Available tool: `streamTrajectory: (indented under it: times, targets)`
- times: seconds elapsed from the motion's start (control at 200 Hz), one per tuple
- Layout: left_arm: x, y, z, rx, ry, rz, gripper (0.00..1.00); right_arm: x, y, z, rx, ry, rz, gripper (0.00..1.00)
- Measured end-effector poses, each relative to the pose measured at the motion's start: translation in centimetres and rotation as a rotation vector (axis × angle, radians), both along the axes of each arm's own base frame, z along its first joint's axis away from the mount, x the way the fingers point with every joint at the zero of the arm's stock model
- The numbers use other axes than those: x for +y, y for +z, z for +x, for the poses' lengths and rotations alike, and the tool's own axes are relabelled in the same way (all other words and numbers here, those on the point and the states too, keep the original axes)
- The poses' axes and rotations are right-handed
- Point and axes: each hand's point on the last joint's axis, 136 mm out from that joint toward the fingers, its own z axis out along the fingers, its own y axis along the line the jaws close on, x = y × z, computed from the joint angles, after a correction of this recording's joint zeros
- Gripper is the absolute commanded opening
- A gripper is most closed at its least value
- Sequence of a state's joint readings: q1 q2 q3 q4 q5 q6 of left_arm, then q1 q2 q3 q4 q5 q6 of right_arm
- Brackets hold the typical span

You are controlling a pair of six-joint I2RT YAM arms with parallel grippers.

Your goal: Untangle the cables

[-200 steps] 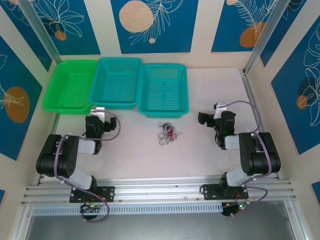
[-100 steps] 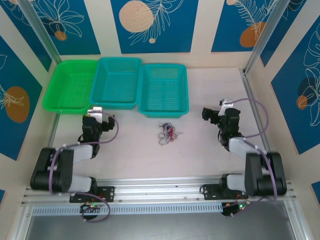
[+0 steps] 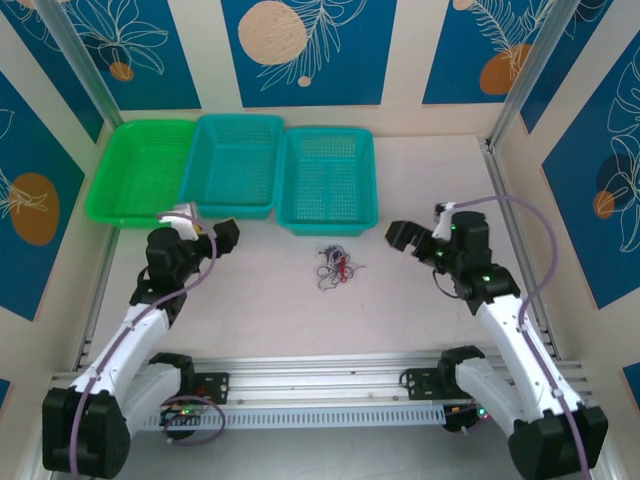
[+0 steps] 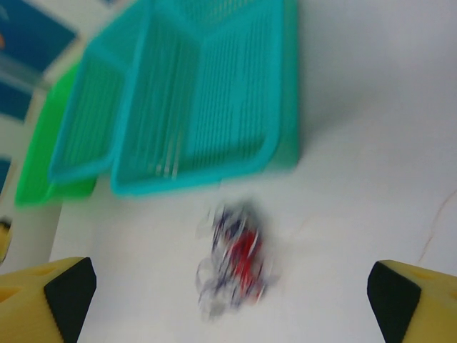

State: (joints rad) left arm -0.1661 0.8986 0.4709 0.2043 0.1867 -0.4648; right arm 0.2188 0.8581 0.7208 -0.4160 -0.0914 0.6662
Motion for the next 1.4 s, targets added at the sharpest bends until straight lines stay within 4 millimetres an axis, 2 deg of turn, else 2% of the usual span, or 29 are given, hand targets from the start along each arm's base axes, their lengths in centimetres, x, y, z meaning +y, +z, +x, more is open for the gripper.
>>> streamTrajectory:
  times: [0.165,0.265,0.33,0.42,0.485,0.58,0.615,0.675,0.73,0.85,0.935,1.015,1.12,1.18,1.305,1.4]
  targets:
    - [-7.9,-1.6,-4.2,0.164,-0.243,-0.140,0.94,5.3,-5.9,-2.8,0.254,0.134,0.007,0.99]
    - [-11.0,-2.1,-6.6,0.216,-0.338,-0.165,0.94,8.0,-9.1,-3.2,0.341,0.178,-0.023,0.99]
    - [-11.5,-2.5,-7.3,0.236,-0.350,-0.168,0.93,9.1,-11.0,-2.8,0.370,0.181,-0.058,0.99]
    - [-11.2,-3.3,-7.7,0.258,-0.333,-0.154,0.93,10.1,-13.4,-2.0,0.388,0.171,-0.126,1.00]
    - [-10.9,-3.7,-7.8,0.270,-0.319,-0.143,0.93,10.7,-14.8,-1.1,0.382,0.155,-0.181,0.96]
    - [-10.8,-3.9,-8.0,0.279,-0.318,-0.136,0.94,11.6,-16.2,0.0,0.364,0.145,-0.222,0.85]
    - [-10.7,-4.0,-8.0,0.281,-0.319,-0.136,0.94,11.8,-16.6,0.3,0.357,0.143,-0.241,0.76]
    - [-10.7,-4.2,-8.1,0.285,-0.319,-0.134,0.93,12.4,-16.7,1.0,0.335,0.147,-0.253,0.54]
    - [-10.7,-4.5,-8.1,0.290,-0.318,-0.131,0.92,12.9,-16.9,1.6,0.323,0.149,-0.265,0.36]
    - [-10.7,-4.7,-8.3,0.292,-0.324,-0.127,0.88,12.9,-17.5,1.8,0.321,0.132,-0.278,0.15]
    - [-10.9,-4.7,-8.4,0.300,-0.336,-0.133,0.88,12.6,-17.3,1.3,0.307,0.142,-0.278,0.08]
    - [-11.4,-4.8,-8.5,0.327,-0.357,-0.142,0.88,12.0,-17.0,0.1,0.316,0.158,-0.269,0.00]
    - [-12.5,-4.8,-8.1,0.378,-0.385,-0.164,0.87,11.8,-15.7,-1.7,0.314,0.210,-0.246,0.00]
    - [-13.0,-5.0,-7.9,0.405,-0.393,-0.178,0.83,12.1,-14.6,-2.5,0.303,0.238,-0.226,0.00]
    - [-13.6,-6.3,-7.7,0.455,-0.399,-0.186,0.81,13.4,-11.6,-3.9,0.248,0.305,-0.168,0.00]
    - [-13.9,-7.3,-7.6,0.497,-0.399,-0.189,0.81,14.4,-10.0,-4.9,0.215,0.357,-0.133,0.00]
